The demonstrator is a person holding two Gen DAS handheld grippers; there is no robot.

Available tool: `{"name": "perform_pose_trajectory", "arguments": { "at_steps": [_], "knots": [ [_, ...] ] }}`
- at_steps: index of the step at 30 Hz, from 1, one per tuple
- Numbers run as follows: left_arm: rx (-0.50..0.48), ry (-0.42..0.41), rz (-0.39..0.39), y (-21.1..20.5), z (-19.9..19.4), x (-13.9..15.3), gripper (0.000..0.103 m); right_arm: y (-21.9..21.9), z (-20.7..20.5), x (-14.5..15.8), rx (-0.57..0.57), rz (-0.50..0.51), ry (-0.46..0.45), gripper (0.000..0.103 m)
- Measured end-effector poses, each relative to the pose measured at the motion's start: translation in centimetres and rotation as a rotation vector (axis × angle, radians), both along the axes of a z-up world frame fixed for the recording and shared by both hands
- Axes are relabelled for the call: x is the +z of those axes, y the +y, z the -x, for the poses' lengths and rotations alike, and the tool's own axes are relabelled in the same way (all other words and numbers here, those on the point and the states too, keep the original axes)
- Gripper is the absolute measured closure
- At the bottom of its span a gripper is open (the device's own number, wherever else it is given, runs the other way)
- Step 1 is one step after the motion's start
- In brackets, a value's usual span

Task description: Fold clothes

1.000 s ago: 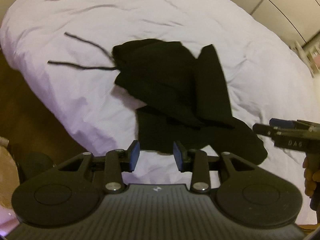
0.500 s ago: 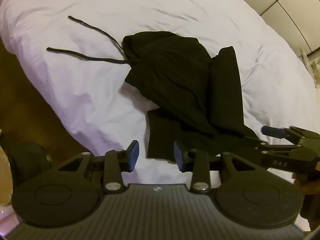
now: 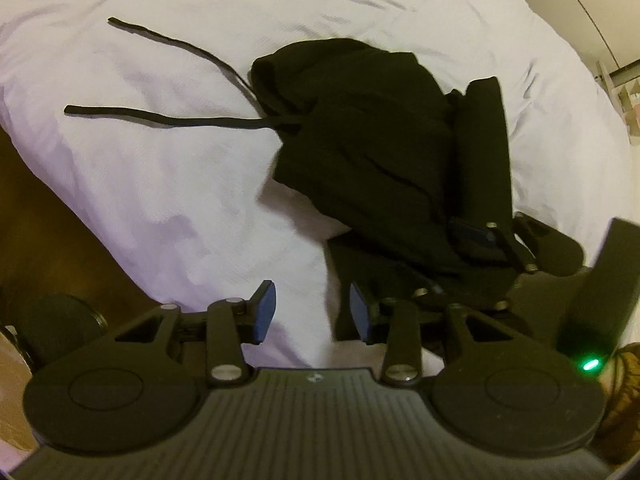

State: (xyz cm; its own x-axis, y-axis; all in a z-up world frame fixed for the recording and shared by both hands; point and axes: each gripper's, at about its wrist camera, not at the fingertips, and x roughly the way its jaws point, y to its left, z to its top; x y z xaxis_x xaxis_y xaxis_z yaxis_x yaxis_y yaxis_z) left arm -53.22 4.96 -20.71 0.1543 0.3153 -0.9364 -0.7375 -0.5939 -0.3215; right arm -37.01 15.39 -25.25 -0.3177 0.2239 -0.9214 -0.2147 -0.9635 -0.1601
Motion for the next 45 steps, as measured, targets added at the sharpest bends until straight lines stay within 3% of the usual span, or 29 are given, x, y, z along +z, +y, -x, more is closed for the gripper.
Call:
{"name": "perform_pose_trajectory", "arguments": {
  "at_steps": [4,10,21,30,31,33,36,37,38,40,45],
  "knots": [
    [-0.016,-0.005,0.01,0.4,0.7,-0.7,0.068,-1.2,1.2,-2.5,0.064,-0.078,-0.055,0.048],
    [-0.041,-0.002,0.016,1.2,0.9,-1.3,0.068,0.6,1.2,-2.3,-0.016,-0.029,-0.042,0.051],
    [-0.058,0.058,0.033,2.4,0.3,-1.8,0.068,2.8,-0.6,-0.9,-0.108,0.053,0.015,0.091],
    [-0.082,0.084,0.05,3.1,-0.9,-2.1,0.066,3.6,-2.2,0.3,-0.141,0.063,0.057,0.092],
    [-0.084,0.086,0.053,3.1,-0.9,-2.2,0.066,3.6,-2.2,0.2,-0.138,0.063,0.062,0.088],
    [-0.087,0.092,0.061,3.0,-1.0,-2.4,0.065,3.5,-2.2,0.1,-0.133,0.063,0.072,0.066],
    [-0.115,0.1,0.057,3.2,-1.2,-2.4,0.065,3.5,-2.2,-0.2,-0.126,0.062,0.087,0.073],
    [-0.125,0.103,0.055,3.3,-1.2,-2.4,0.065,3.4,-2.2,-0.3,-0.123,0.062,0.092,0.084],
    [-0.135,0.106,0.053,3.3,-1.3,-2.4,0.065,3.4,-2.2,-0.4,-0.121,0.062,0.097,0.102],
    [-0.155,0.111,0.049,3.4,-1.4,-2.3,0.065,3.4,-2.2,-0.5,-0.116,0.062,0.106,0.102],
    [-0.206,0.126,0.039,3.8,-1.6,-2.3,0.065,7.6,-9.2,3.4,-0.366,0.066,0.196,0.103]
  ]
}}
